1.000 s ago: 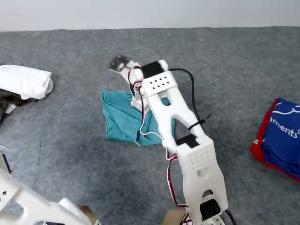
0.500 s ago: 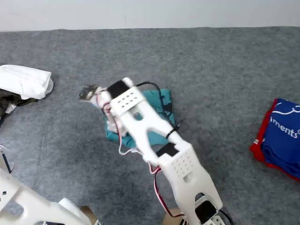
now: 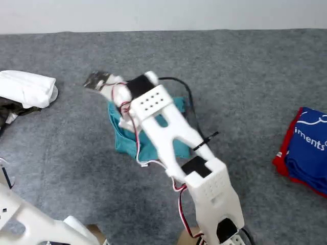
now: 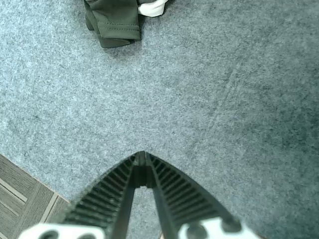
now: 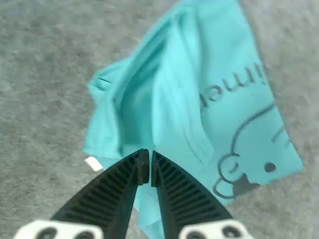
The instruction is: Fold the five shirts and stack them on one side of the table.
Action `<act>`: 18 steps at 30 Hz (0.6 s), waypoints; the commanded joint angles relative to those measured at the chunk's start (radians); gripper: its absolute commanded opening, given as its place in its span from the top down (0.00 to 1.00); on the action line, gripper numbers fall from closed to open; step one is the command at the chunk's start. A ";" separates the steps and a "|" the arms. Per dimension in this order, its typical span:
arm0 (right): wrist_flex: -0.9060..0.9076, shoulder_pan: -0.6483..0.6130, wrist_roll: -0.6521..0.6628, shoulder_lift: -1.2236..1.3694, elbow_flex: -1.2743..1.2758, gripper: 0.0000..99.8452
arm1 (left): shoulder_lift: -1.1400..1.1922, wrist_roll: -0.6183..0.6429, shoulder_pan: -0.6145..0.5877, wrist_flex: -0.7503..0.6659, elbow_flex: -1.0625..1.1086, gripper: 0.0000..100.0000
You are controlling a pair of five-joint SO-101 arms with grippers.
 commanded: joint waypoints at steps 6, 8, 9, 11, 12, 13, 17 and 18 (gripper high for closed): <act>0.031 0.002 0.002 -0.047 -0.018 0.89 | -0.020 0.000 0.005 -0.009 -0.004 1.00; 0.054 -0.002 0.002 -0.047 -0.018 0.83 | -0.020 0.000 0.003 -0.009 -0.004 1.00; 0.059 -0.002 0.002 -0.047 -0.018 0.81 | -0.020 0.000 0.003 -0.009 -0.004 1.00; 0.061 -0.002 0.002 -0.048 -0.018 0.79 | -0.020 0.000 0.005 -0.009 -0.004 1.00; 0.059 -0.002 0.002 -0.048 -0.018 0.78 | -0.020 0.000 0.005 -0.008 -0.004 1.00; 0.058 -0.002 0.003 -0.048 -0.018 0.78 | -0.020 0.000 0.005 -0.008 -0.004 1.00; 0.051 -0.005 0.002 -0.045 -0.018 0.77 | -0.020 0.000 0.005 -0.008 -0.004 1.00; 0.054 -0.008 0.003 -0.044 -0.018 0.77 | -0.020 0.000 0.005 -0.008 -0.004 1.00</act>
